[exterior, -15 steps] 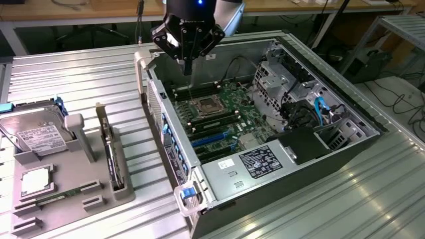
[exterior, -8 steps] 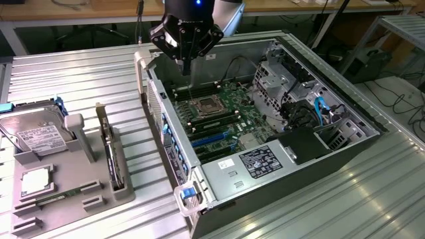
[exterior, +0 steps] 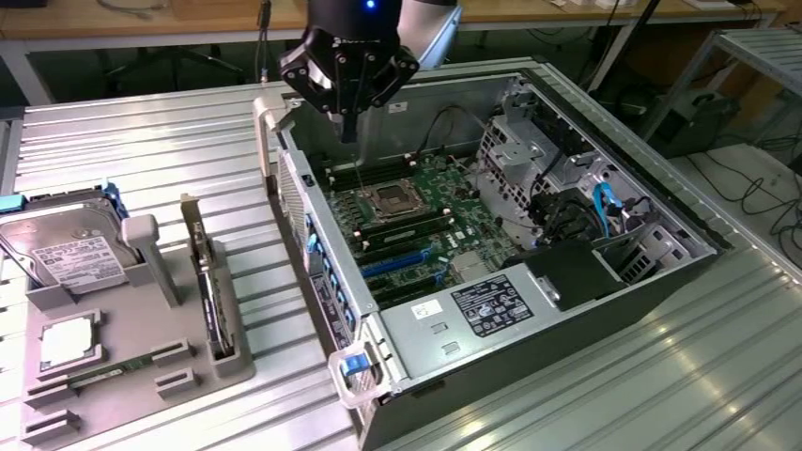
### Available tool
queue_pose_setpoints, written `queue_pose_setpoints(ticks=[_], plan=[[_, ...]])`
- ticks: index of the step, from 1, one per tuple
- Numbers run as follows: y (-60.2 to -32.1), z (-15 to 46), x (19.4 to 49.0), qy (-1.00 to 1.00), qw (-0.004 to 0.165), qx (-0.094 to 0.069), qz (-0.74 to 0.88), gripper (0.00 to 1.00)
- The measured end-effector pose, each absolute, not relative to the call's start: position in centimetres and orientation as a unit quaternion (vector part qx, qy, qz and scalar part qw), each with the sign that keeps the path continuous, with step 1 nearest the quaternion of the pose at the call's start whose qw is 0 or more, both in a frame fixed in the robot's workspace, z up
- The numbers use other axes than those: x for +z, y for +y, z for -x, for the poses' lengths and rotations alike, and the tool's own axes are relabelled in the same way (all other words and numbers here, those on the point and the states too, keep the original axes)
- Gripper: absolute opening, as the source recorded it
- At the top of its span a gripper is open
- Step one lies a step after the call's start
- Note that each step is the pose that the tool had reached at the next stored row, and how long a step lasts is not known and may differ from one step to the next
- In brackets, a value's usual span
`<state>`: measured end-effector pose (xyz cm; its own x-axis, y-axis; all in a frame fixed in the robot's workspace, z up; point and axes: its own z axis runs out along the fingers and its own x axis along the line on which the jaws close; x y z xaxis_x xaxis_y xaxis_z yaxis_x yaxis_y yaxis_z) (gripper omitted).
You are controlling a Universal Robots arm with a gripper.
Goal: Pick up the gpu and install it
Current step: 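Reach for the gpu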
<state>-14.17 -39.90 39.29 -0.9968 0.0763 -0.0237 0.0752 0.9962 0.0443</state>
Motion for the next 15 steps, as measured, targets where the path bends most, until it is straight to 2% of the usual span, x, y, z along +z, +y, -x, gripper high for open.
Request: queue_pose_setpoints(ticks=[15], plan=[[-39.9,14.9,39.27,0.999,0.013,0.022,-0.038,0.11]])
